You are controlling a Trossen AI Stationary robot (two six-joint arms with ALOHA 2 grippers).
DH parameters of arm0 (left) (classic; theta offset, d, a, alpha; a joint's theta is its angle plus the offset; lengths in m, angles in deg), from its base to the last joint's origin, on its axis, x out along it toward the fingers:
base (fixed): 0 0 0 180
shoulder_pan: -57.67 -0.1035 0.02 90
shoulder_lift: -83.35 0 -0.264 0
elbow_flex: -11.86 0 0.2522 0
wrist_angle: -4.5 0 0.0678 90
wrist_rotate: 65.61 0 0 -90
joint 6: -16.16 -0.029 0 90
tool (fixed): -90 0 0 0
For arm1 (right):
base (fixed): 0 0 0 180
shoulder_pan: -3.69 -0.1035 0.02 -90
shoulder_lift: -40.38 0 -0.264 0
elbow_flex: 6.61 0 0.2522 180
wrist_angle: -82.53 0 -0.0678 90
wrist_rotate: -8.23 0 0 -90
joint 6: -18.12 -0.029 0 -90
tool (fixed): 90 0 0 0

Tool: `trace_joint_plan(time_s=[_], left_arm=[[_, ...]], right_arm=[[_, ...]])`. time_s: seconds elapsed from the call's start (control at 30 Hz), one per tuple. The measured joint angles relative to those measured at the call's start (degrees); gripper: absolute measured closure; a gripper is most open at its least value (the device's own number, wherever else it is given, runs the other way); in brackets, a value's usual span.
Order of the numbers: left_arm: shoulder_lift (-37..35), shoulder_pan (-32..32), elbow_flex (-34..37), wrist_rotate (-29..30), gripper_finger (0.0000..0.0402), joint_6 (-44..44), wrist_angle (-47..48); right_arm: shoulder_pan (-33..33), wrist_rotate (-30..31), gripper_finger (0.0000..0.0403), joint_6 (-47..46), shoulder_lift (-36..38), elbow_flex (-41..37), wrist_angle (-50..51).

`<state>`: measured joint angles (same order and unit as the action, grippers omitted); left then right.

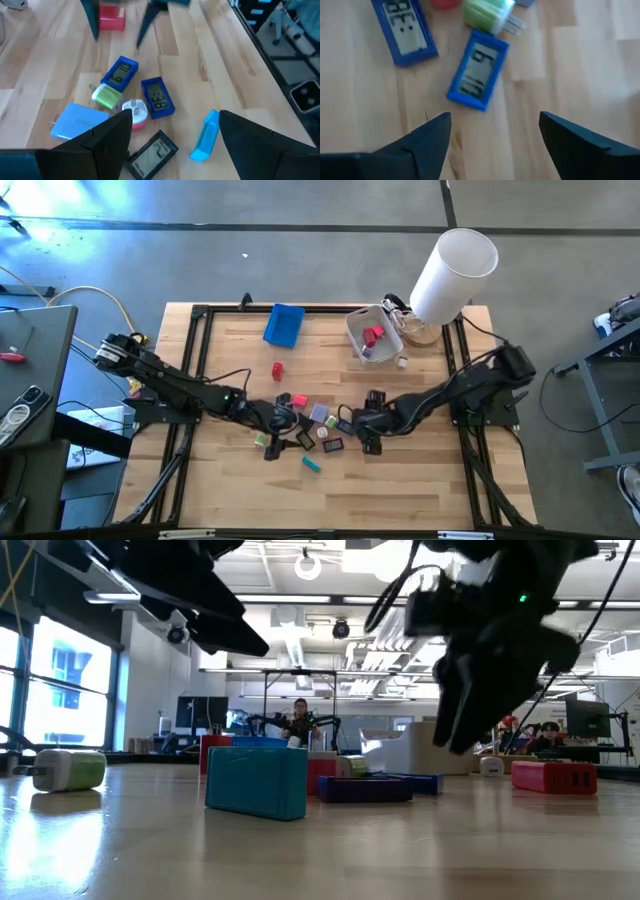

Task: Pick & Place Office items
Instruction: Put the blue digital timer into the blue bin

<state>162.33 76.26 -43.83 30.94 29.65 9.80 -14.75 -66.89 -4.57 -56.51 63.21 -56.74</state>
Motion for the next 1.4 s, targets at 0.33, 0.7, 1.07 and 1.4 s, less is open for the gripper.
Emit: trace_joint_plan(time_s=[0.33, 0.7, 1.07, 1.4], left_arm=[[0.0, 0.9, 0.0, -0.3, 0.0111, 1.2, -0.8], [0.0, 0.9, 0.0, -0.3, 0.0111, 3.5, -0.8], [0.0, 0.9, 0.0, -0.8, 0.0111, 3.5, -0.8], [0.0, 0.9, 0.0, -0.8, 0.0111, 3.1, -0.7]], right_arm=[[-1.8, 1.3, 0.0132, -7.5, -8.8, 0.2, -3.7], [-7.3, 16.4, 0.0133, -10.7, -10.1, 0.0, -9.0], [-4.5, 17.2, 0.0133, -12.4, -11.2, -2.9, -14.6], [-3.0, 15.3, 0.0133, -12.2, -10.9, -10.6, -28.8]])
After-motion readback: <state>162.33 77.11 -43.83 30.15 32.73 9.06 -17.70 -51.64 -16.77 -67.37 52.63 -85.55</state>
